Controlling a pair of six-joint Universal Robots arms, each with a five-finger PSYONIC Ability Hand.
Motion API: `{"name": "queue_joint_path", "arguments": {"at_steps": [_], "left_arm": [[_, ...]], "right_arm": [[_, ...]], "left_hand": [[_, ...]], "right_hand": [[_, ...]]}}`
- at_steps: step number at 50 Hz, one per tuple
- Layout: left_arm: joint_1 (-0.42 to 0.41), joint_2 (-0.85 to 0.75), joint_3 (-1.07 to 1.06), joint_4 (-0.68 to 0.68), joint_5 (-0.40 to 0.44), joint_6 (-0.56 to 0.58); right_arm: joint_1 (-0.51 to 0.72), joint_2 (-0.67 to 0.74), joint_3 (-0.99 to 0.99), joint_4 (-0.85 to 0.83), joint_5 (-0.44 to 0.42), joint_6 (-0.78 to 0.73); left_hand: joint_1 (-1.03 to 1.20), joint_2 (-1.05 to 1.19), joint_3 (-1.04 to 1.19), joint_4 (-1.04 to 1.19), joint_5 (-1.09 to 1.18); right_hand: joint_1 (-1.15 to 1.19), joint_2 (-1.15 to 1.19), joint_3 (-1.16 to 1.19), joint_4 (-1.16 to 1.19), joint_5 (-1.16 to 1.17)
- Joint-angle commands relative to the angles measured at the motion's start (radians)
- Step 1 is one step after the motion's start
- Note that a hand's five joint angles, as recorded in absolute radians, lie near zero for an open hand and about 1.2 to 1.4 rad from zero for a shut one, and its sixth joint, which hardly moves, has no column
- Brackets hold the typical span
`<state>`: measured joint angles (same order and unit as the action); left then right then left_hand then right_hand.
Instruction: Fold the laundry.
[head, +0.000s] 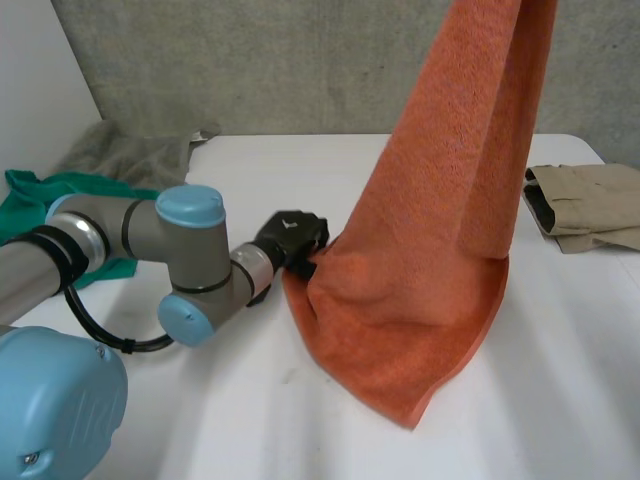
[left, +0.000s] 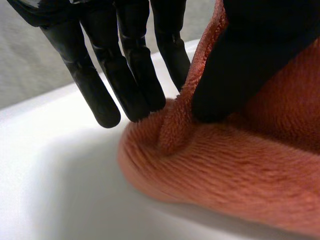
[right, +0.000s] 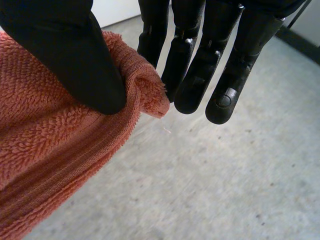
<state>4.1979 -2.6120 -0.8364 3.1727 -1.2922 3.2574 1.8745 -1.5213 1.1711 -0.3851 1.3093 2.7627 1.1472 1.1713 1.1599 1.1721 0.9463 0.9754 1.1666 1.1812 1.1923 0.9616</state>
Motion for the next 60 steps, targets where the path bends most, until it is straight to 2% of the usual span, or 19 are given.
{"name": "queue_joint_path", "arguments": {"at_steps": [1, 7, 12, 16, 23, 32, 37, 41, 44, 45, 48, 49, 50, 52, 55, 60], "left_arm": [[0.017, 0.036, 0.049, 0.073, -0.266, 0.045], [0.07, 0.11, -0.01, 0.124, -0.253, 0.122], [0.076, 0.118, -0.015, 0.127, -0.248, 0.174], [0.088, 0.109, 0.003, 0.158, -0.249, 0.257], [0.102, 0.099, 0.011, 0.176, -0.245, 0.37], [0.102, 0.124, -0.056, 0.03, -0.243, 0.445], [0.102, 0.106, -0.017, 0.068, -0.243, 0.519], [0.102, 0.056, 0.104, 0.203, -0.245, 0.536], [0.103, 0.029, 0.25, 0.37, -0.251, 0.535], [0.103, 0.024, 0.285, 0.415, -0.252, 0.535], [0.106, 0.029, 0.388, 0.582, -0.263, 0.527], [0.108, 0.032, 0.399, 0.616, -0.265, 0.519], [0.111, 0.041, 0.402, 0.647, -0.268, 0.51], [0.113, 0.085, 0.39, 0.709, -0.288, 0.464], [0.114, 0.154, 0.321, 0.721, -0.321, 0.395], [0.125, 0.24, 0.145, 0.731, -0.332, 0.367]], "right_arm": [[-0.011, 0.099, 0.001, 0.087, -0.008, -0.009], [-0.061, 0.237, 0.002, 0.218, -0.033, -0.081], [-0.067, 0.369, -0.019, 0.287, -0.022, -0.225], [-0.064, 0.461, -0.045, 0.293, -0.009, -0.314], [-0.066, 0.616, -0.1, 0.304, 0.025, -0.354], [-0.069, 0.688, -0.107, 0.442, 0.027, -0.455], [-0.071, 0.724, -0.152, 0.448, 0.022, -0.52], [-0.066, 0.773, -0.266, 0.329, 0.025, -0.512], [-0.061, 0.799, -0.355, 0.111, 0.027, -0.474], [-0.061, 0.8, -0.387, -0.032, 0.033, -0.436], [-0.066, 0.796, -0.427, -0.243, 0.051, -0.371], [-0.067, 0.791, -0.447, -0.362, 0.062, -0.33], [-0.069, 0.788, -0.456, -0.409, 0.068, -0.318], [-0.069, 0.776, -0.47, -0.474, 0.079, -0.293], [-0.071, 0.751, -0.481, -0.489, 0.097, -0.261], [-0.071, 0.733, -0.444, -0.488, 0.099, -0.233]], "left_hand": [[0.249, 0.225, 0.236, 0.224, 0.275], [0.249, 0.225, 0.236, 0.224, 0.275], [0.249, 0.225, 0.236, 0.224, 0.275], [0.249, 0.225, 0.236, 0.224, 0.275], [0.249, 0.225, 0.236, 0.224, 0.275], [0.249, 0.225, 0.236, 0.224, 0.275], [0.249, 0.225, 0.236, 0.224, 0.275], [0.249, 0.225, 0.236, 0.224, 0.275], [0.249, 0.225, 0.236, 0.224, 0.275], [0.249, 0.225, 0.236, 0.224, 0.275], [0.249, 0.225, 0.236, 0.224, 0.275], [0.249, 0.225, 0.236, 0.224, 0.275], [0.249, 0.225, 0.236, 0.224, 0.275], [0.249, 0.225, 0.236, 0.224, 0.275], [0.249, 0.225, 0.236, 0.224, 0.275], [0.249, 0.225, 0.236, 0.224, 0.275]], "right_hand": [[0.421, 0.23, 0.215, 0.204, 0.26], [0.421, 0.23, 0.215, 0.204, 0.26], [0.421, 0.23, 0.215, 0.204, 0.26], [0.421, 0.23, 0.215, 0.204, 0.26], [0.421, 0.23, 0.215, 0.204, 0.26], [0.421, 0.23, 0.215, 0.204, 0.26], [0.421, 0.23, 0.215, 0.204, 0.26], [0.421, 0.23, 0.215, 0.204, 0.26], [0.421, 0.23, 0.215, 0.204, 0.26], [0.421, 0.23, 0.215, 0.204, 0.26], [0.421, 0.23, 0.215, 0.204, 0.26], [0.421, 0.23, 0.215, 0.204, 0.26], [0.421, 0.23, 0.215, 0.204, 0.26], [0.421, 0.23, 0.215, 0.204, 0.26], [0.421, 0.23, 0.215, 0.204, 0.26], [0.421, 0.23, 0.215, 0.204, 0.26]]}}
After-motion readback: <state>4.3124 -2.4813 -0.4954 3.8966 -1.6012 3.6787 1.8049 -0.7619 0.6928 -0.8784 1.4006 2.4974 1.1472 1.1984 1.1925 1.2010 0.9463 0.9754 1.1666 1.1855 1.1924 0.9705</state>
